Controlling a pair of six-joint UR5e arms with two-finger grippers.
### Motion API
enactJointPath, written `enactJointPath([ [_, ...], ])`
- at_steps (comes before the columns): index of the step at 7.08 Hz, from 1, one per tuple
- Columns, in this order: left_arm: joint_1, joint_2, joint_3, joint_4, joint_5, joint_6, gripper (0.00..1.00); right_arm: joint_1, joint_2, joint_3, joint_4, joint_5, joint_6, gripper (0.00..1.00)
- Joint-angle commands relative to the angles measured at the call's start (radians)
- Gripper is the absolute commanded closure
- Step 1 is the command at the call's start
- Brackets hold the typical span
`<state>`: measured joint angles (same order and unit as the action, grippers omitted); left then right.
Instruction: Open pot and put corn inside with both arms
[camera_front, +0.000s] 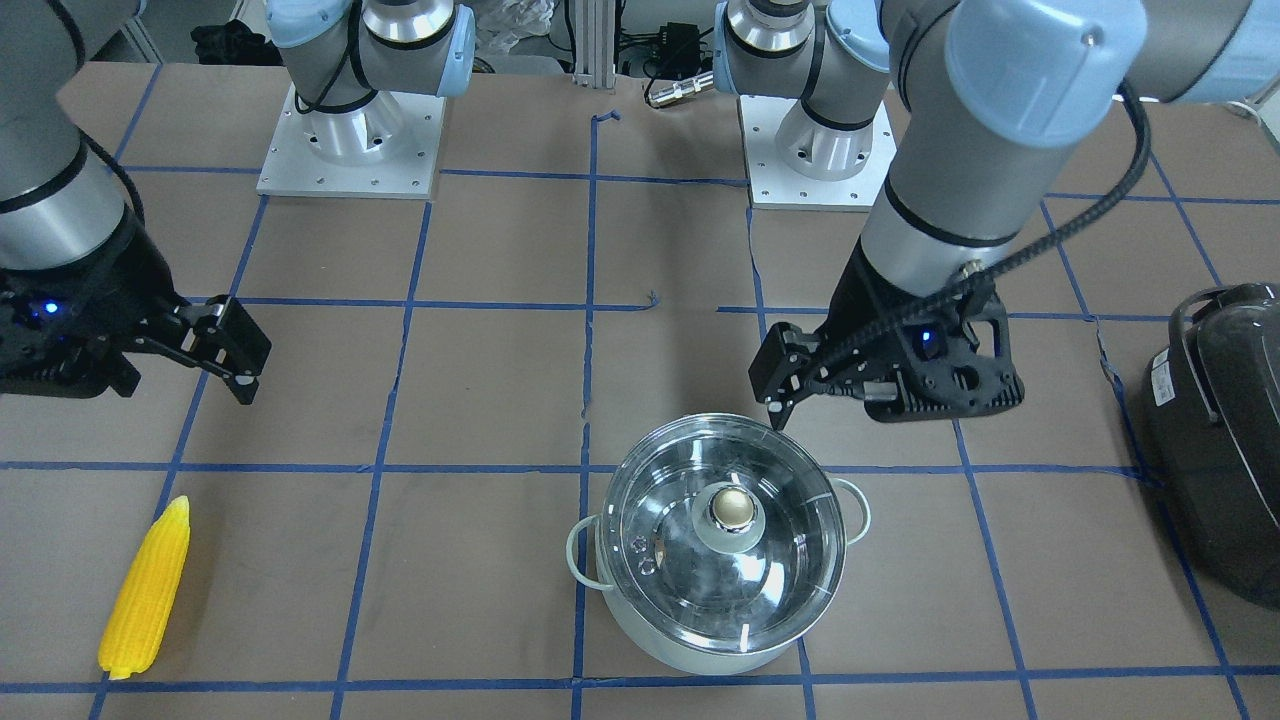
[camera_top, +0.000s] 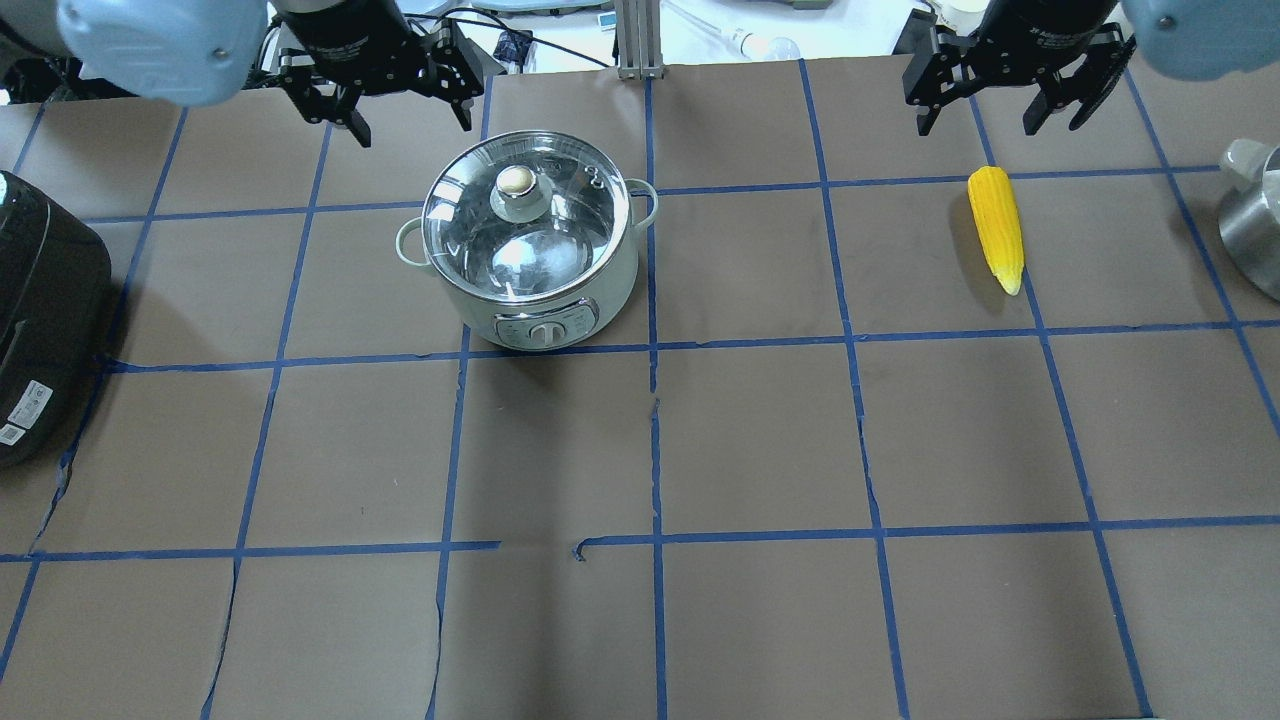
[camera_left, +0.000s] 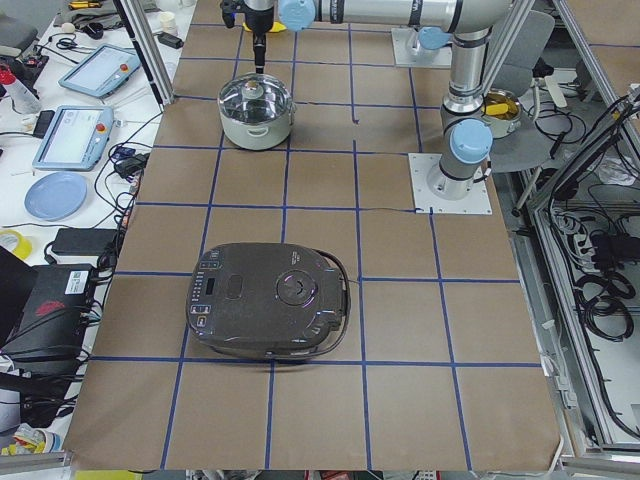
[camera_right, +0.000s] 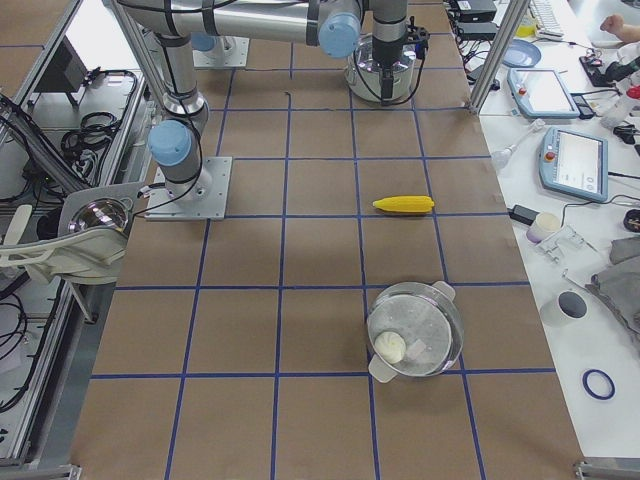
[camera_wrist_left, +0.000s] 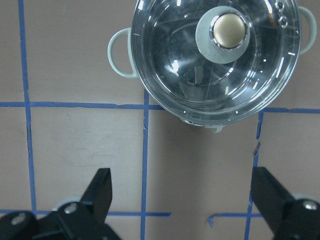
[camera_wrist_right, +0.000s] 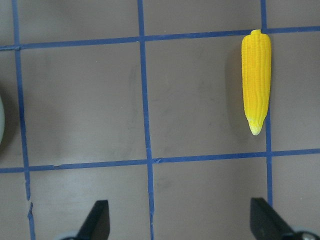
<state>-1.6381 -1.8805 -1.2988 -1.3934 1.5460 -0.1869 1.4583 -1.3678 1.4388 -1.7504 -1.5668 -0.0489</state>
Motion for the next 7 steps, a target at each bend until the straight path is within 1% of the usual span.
enactJointPath([
  [1,-0.037,-0.161,0.058,0.124,-0.004,-0.013,0.0,-0.045,0.109,0.0,-0.094,0.004,-0.032,0.0],
  [2,-0.06,-0.181,0.053,0.113,-0.003,-0.005,0.07,-0.093,0.171,0.008,-0.171,0.013,-0.045,0.0],
  [3,-0.071,-0.195,0.049,0.111,-0.004,-0.005,0.07,-0.133,0.205,0.009,-0.204,0.046,-0.067,0.0],
  [4,-0.074,-0.201,0.024,0.125,-0.001,-0.002,0.07,-0.145,0.252,0.0,-0.224,0.045,-0.084,0.0],
  [5,-0.074,-0.201,0.003,0.129,0.003,0.021,0.07,-0.166,0.295,0.009,-0.271,0.045,-0.085,0.0],
  [6,-0.074,-0.209,-0.005,0.137,0.0,0.024,0.15,-0.183,0.362,0.003,-0.284,0.041,-0.086,0.0],
  [7,-0.074,-0.209,-0.011,0.134,-0.007,0.021,0.18,-0.212,0.401,-0.001,-0.358,0.045,-0.089,0.0],
])
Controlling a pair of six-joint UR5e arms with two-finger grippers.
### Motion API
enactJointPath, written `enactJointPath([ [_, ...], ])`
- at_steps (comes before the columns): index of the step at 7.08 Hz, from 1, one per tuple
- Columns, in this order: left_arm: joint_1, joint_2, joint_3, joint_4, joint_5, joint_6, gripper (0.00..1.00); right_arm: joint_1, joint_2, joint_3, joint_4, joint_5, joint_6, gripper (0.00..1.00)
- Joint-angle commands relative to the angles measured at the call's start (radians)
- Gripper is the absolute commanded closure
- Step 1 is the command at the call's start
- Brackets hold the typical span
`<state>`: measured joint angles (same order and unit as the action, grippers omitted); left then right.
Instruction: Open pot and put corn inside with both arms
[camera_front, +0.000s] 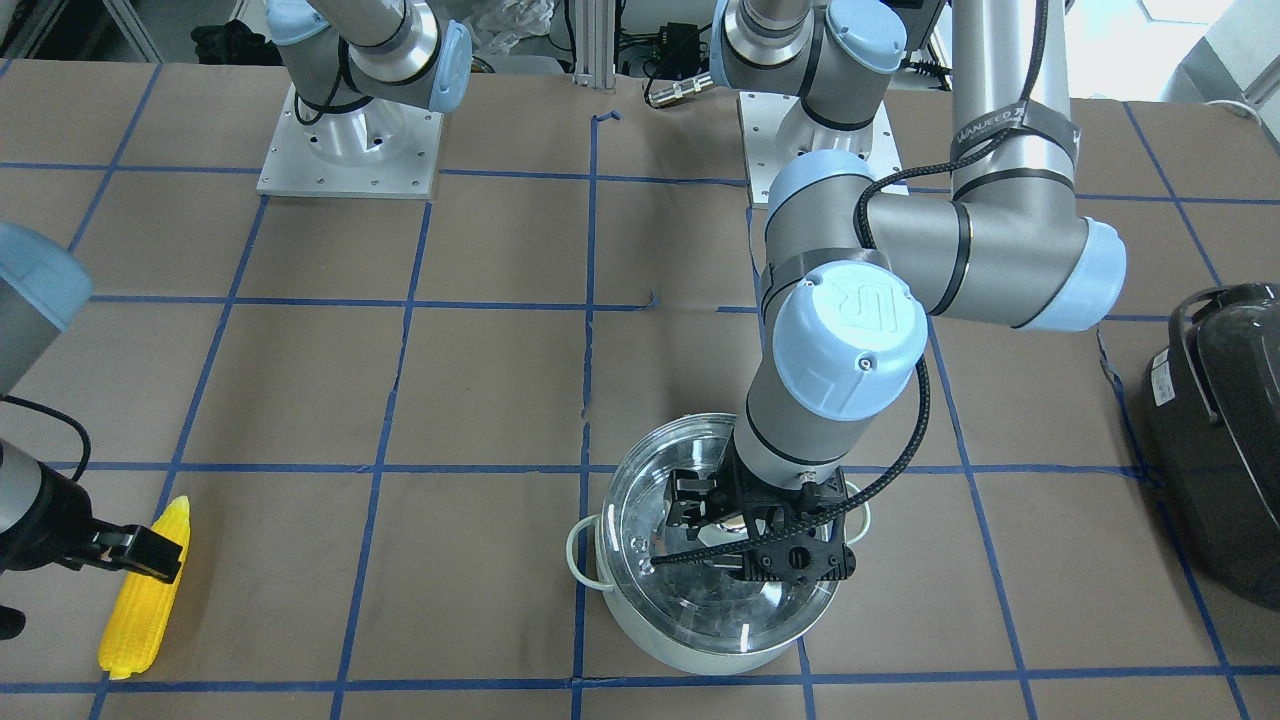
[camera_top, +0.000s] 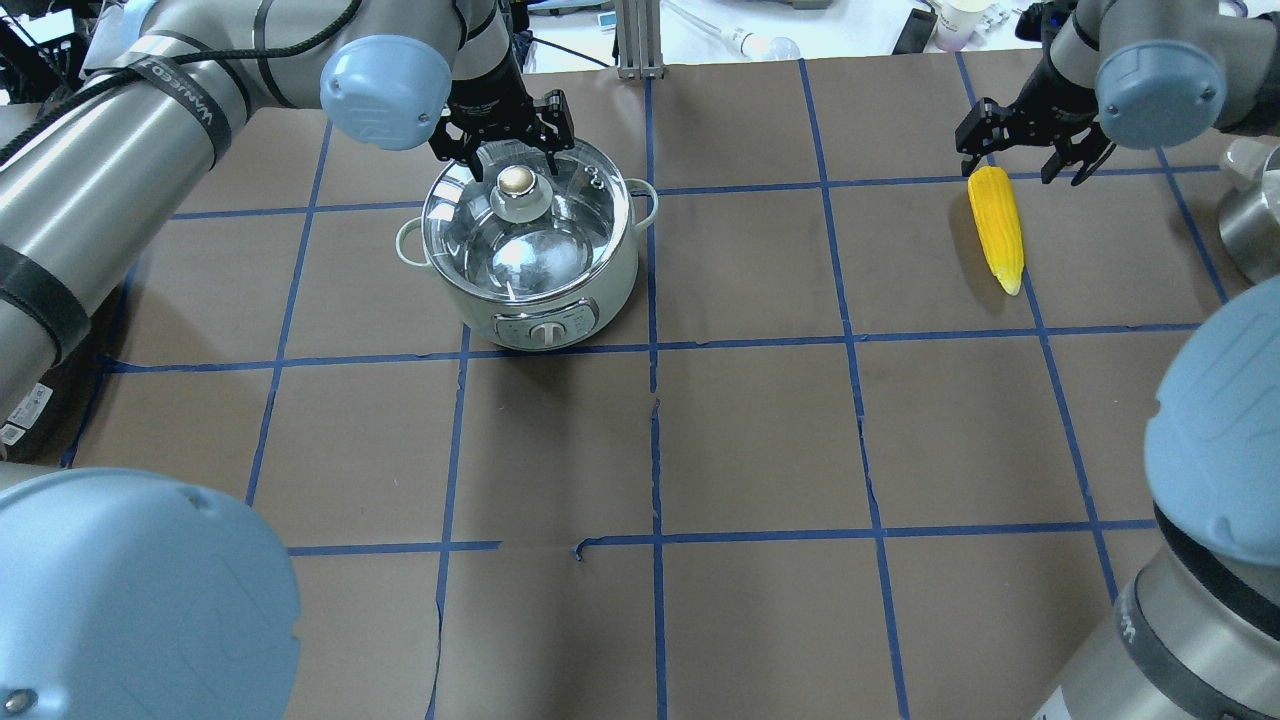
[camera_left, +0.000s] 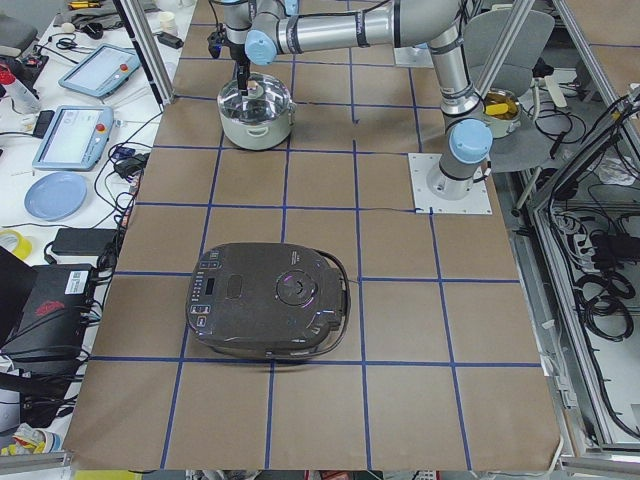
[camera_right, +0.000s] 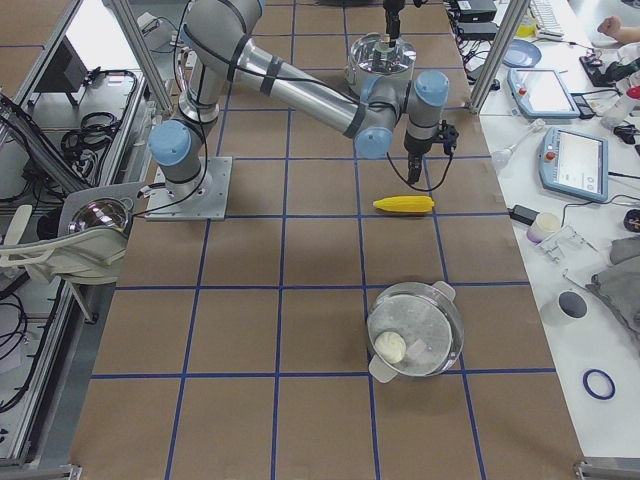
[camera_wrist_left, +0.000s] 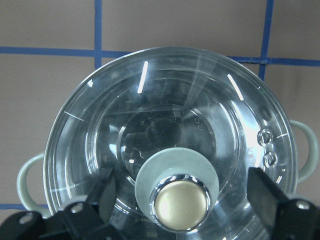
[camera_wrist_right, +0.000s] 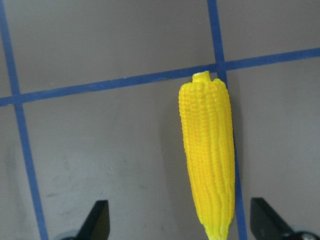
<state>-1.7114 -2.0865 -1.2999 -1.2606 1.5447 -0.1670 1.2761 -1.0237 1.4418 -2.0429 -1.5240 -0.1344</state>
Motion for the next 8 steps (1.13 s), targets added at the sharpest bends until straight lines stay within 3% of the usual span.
enactJointPath([
  [1,-0.001,0.0,-0.01,-0.012,-0.005,0.0,0.41,-0.032,0.091,-0.011,-0.095,0.001,-0.007,0.0],
  [4,-0.005,0.037,-0.006,-0.04,-0.003,-0.003,1.0,-0.032,0.131,-0.004,-0.125,0.002,-0.067,0.0],
  [7,0.066,0.069,0.052,-0.098,0.006,0.1,1.0,-0.032,0.132,0.0,-0.128,0.004,-0.114,0.0],
  [8,0.116,0.077,0.06,-0.129,0.0,0.127,1.0,-0.032,0.132,0.006,-0.119,0.024,-0.12,0.09],
])
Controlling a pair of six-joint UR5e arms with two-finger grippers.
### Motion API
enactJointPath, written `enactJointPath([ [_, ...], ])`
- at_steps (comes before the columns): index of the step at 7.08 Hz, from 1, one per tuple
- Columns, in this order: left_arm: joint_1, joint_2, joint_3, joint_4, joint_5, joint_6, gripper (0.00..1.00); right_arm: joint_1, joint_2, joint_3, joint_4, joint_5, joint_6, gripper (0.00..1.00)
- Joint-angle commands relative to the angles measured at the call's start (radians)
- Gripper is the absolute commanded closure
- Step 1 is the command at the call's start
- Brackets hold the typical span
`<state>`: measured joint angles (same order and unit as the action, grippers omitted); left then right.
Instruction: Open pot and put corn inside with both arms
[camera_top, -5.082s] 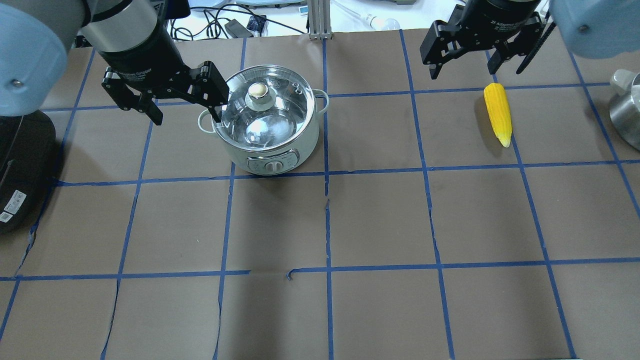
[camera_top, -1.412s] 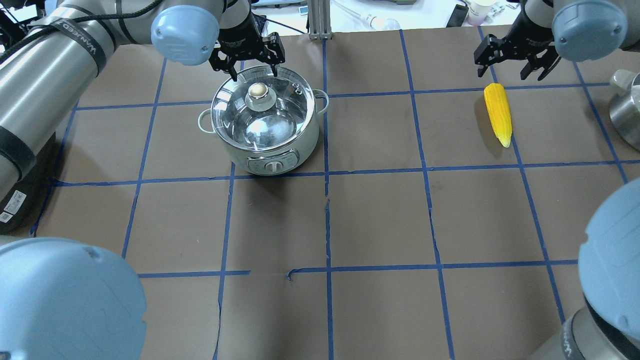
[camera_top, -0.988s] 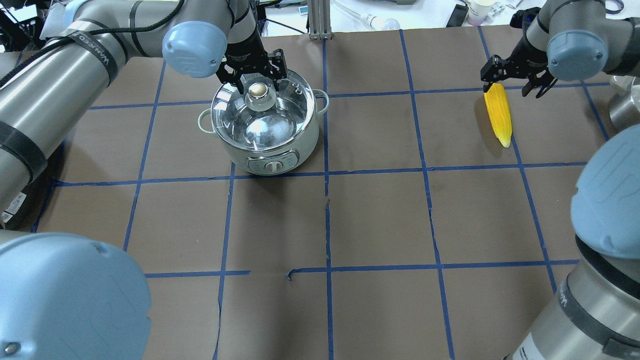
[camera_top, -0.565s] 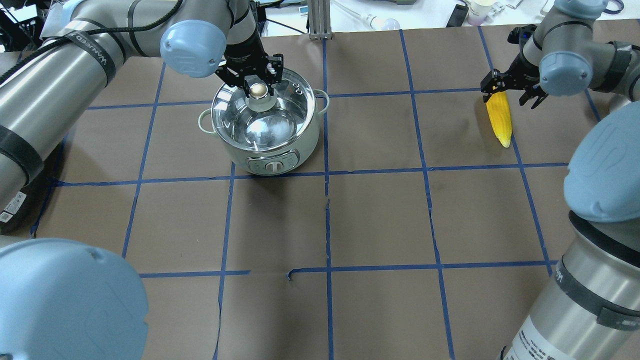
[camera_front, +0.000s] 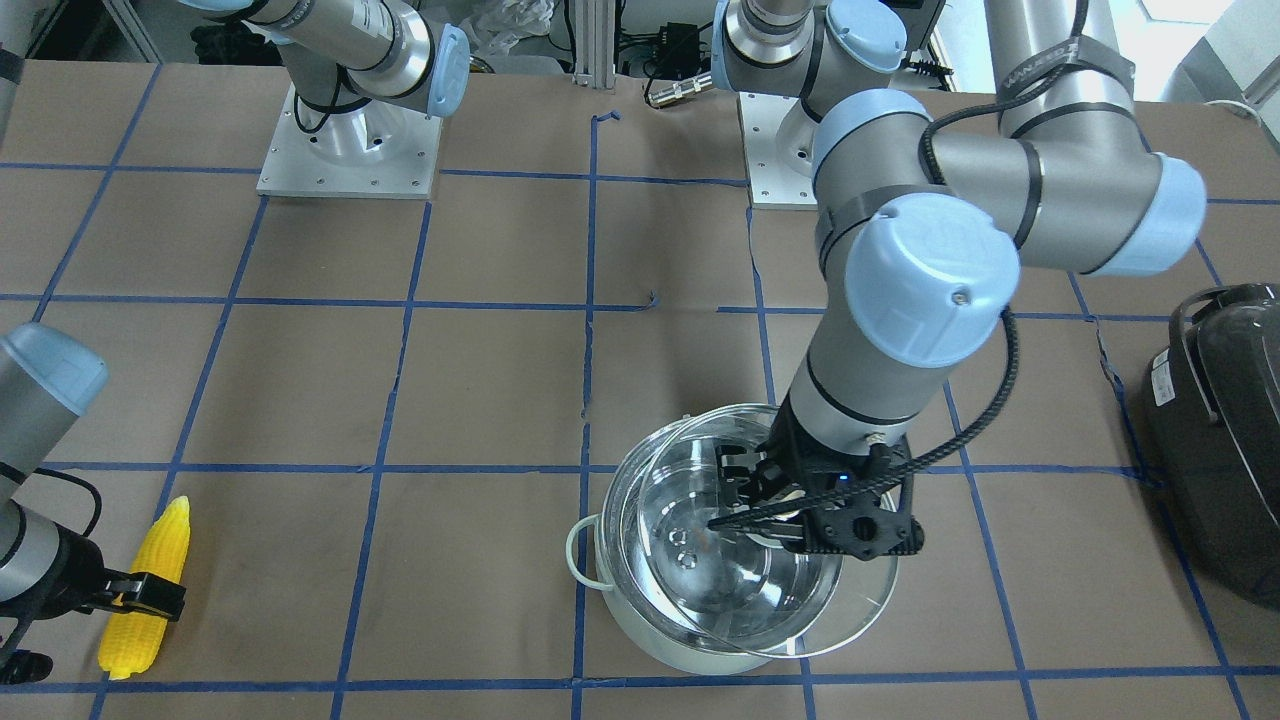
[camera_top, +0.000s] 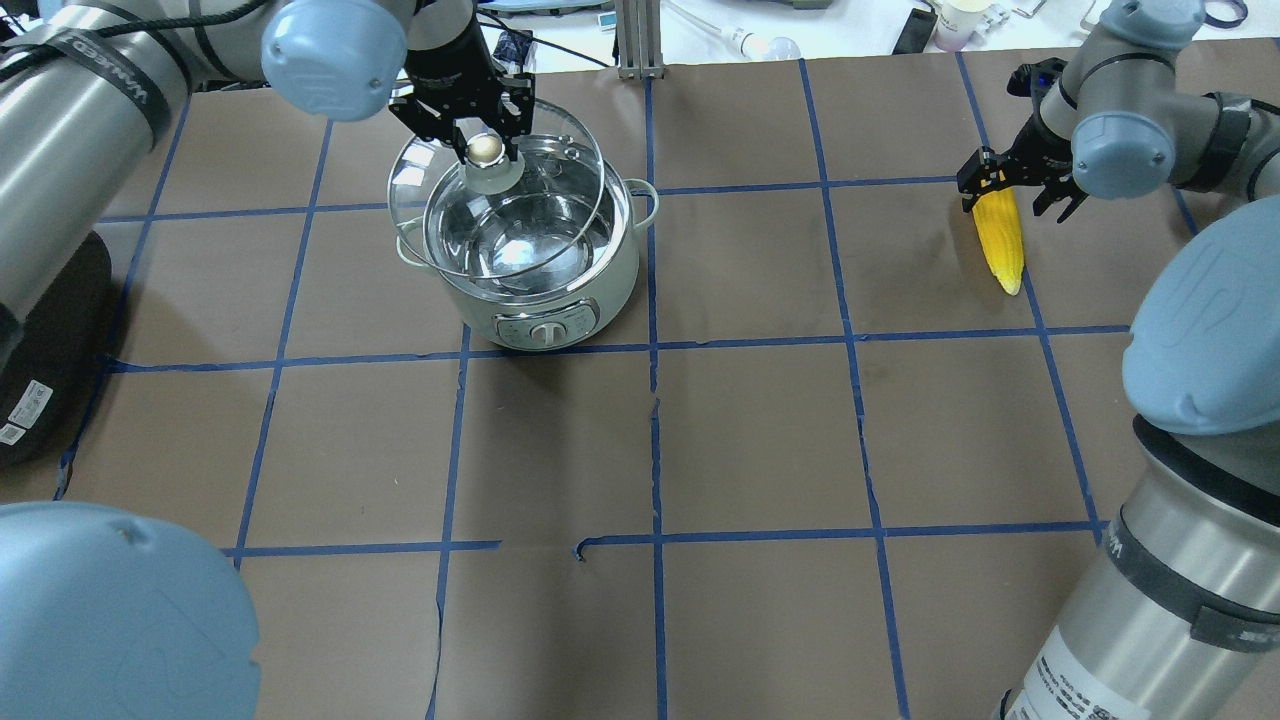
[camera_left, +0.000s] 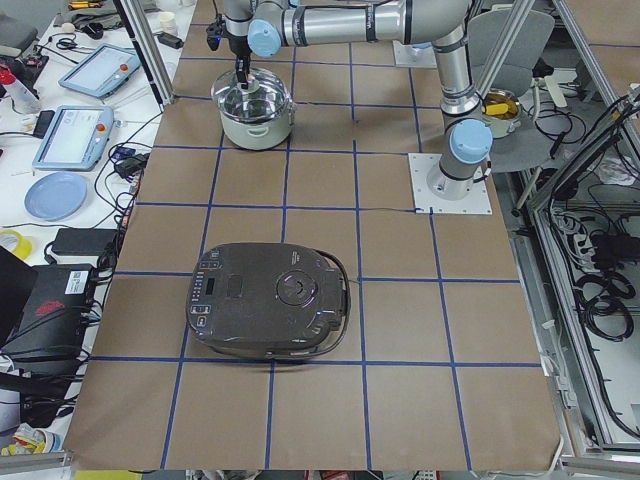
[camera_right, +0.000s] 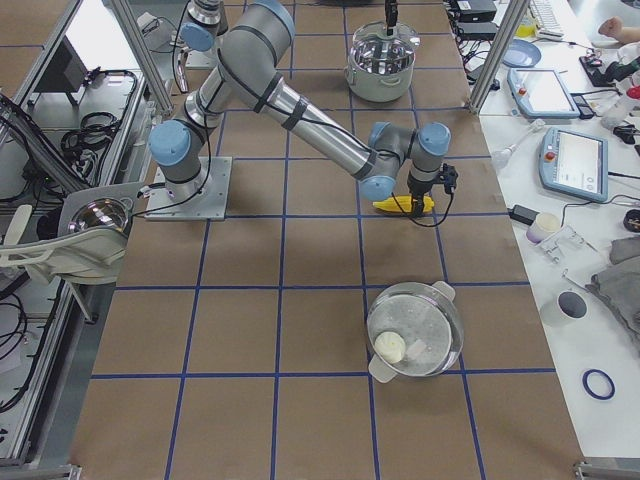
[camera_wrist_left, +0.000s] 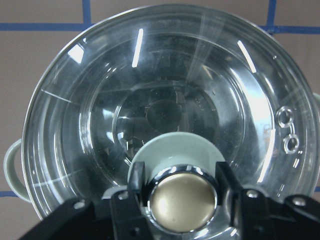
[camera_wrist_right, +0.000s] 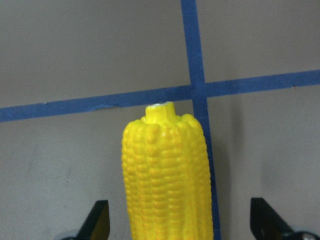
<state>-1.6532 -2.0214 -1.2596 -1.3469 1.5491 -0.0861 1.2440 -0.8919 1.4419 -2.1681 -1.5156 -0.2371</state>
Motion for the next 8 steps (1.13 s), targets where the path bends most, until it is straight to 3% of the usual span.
enactJointPath([
  [1,0.116,0.024,0.014,-0.044,-0.004,0.172,1.0,0.0,-0.001,0.021,0.004,0.034,-0.021,0.16],
  [3,0.257,0.01,-0.021,-0.054,0.003,0.343,1.0,0.0,-0.016,0.025,0.01,0.034,-0.053,0.65],
  [5,0.422,0.027,-0.151,-0.041,-0.007,0.614,1.0,0.003,-0.047,0.028,0.025,0.02,-0.073,0.76],
  [7,0.49,0.026,-0.404,0.335,-0.007,0.687,1.0,0.02,-0.082,0.028,0.073,0.018,-0.077,0.82],
  [8,0.493,0.032,-0.494,0.388,-0.007,0.684,1.0,0.061,-0.129,0.019,0.136,0.018,-0.067,0.82],
])
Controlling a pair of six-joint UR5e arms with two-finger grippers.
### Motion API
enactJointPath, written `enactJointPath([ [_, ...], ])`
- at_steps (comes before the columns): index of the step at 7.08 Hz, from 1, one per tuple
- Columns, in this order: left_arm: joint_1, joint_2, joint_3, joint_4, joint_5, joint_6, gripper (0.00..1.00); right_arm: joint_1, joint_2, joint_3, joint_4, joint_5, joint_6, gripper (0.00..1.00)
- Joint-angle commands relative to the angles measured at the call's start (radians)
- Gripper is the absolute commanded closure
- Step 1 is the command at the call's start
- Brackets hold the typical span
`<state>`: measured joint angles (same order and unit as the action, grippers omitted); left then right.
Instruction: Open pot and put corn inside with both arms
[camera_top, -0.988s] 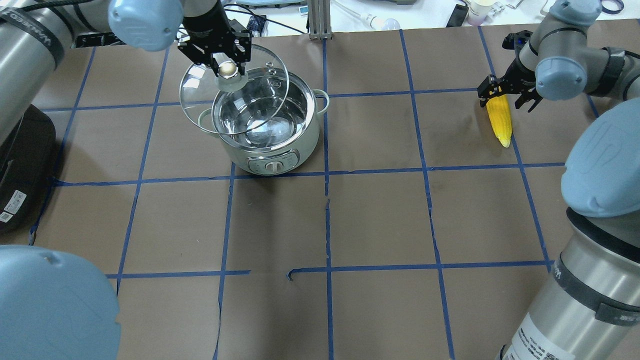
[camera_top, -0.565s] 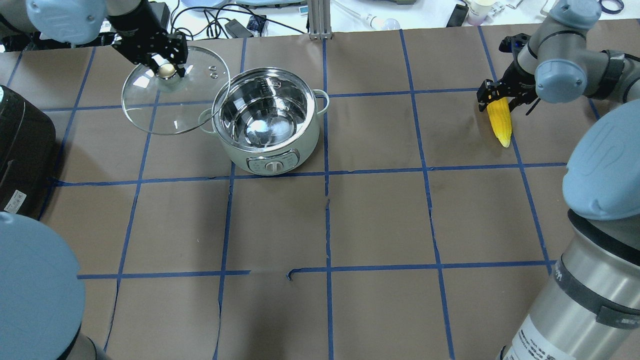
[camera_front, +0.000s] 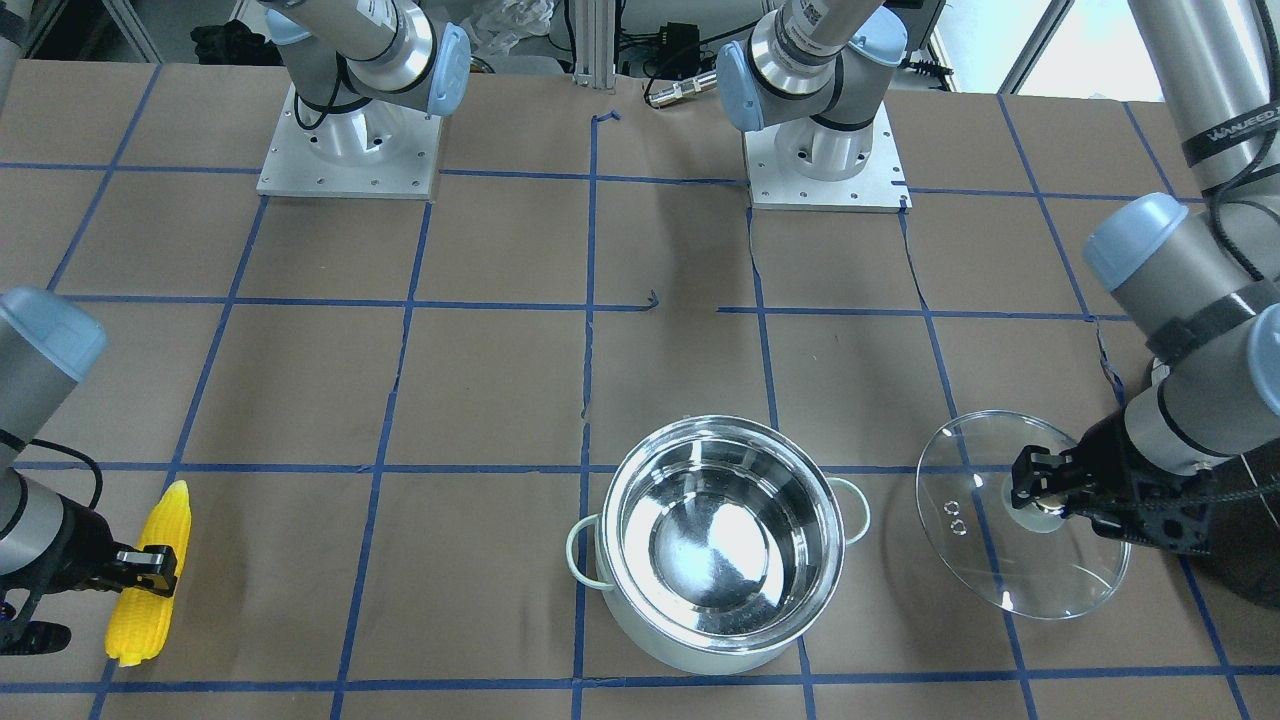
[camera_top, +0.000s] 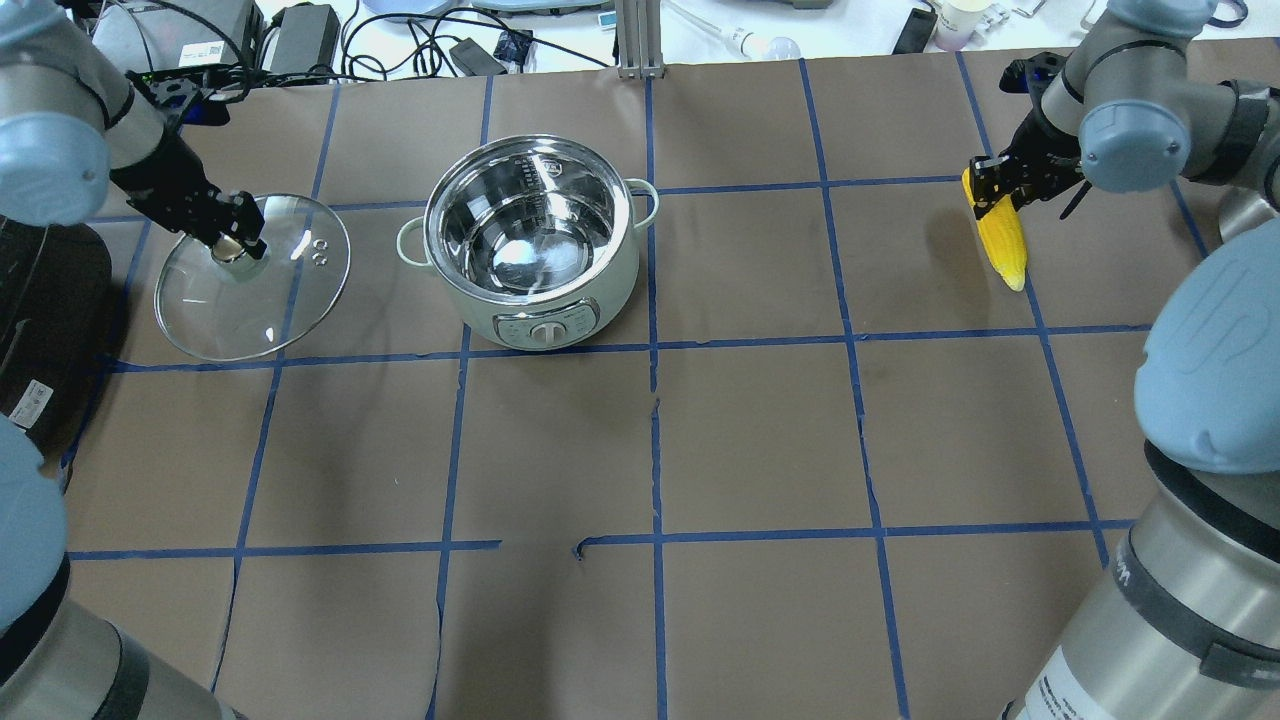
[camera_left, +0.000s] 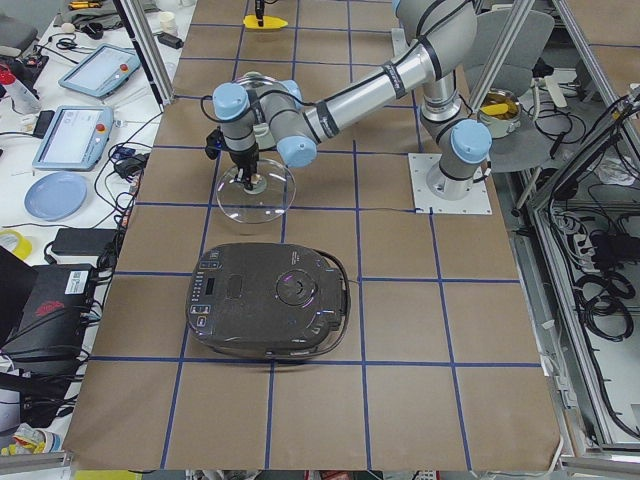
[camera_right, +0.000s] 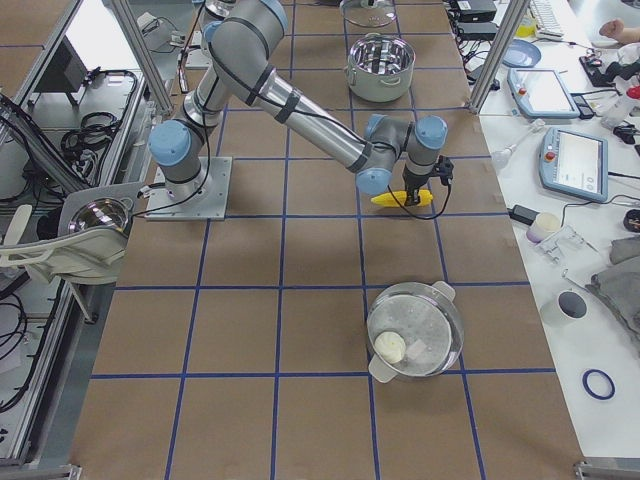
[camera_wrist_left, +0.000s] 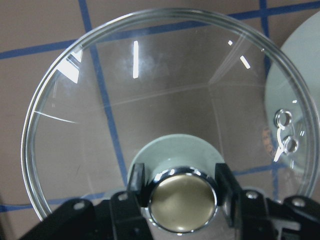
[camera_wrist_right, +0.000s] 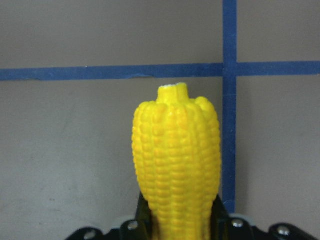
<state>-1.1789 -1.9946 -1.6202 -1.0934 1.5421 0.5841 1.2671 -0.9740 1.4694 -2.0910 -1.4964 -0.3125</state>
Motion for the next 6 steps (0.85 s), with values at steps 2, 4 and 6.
enactJointPath([
  [2,0.021,0.01,-0.197,0.141,0.0,0.013,1.0,0.165,-0.118,-0.075,0.167,0.002,0.059,0.84],
  [4,0.013,0.014,-0.189,0.144,0.012,0.02,0.01,0.315,-0.114,-0.241,0.209,0.013,0.133,0.83],
  [6,-0.005,0.065,-0.065,-0.068,0.01,0.019,0.0,0.461,-0.079,-0.371,0.241,-0.001,0.292,0.83],
])
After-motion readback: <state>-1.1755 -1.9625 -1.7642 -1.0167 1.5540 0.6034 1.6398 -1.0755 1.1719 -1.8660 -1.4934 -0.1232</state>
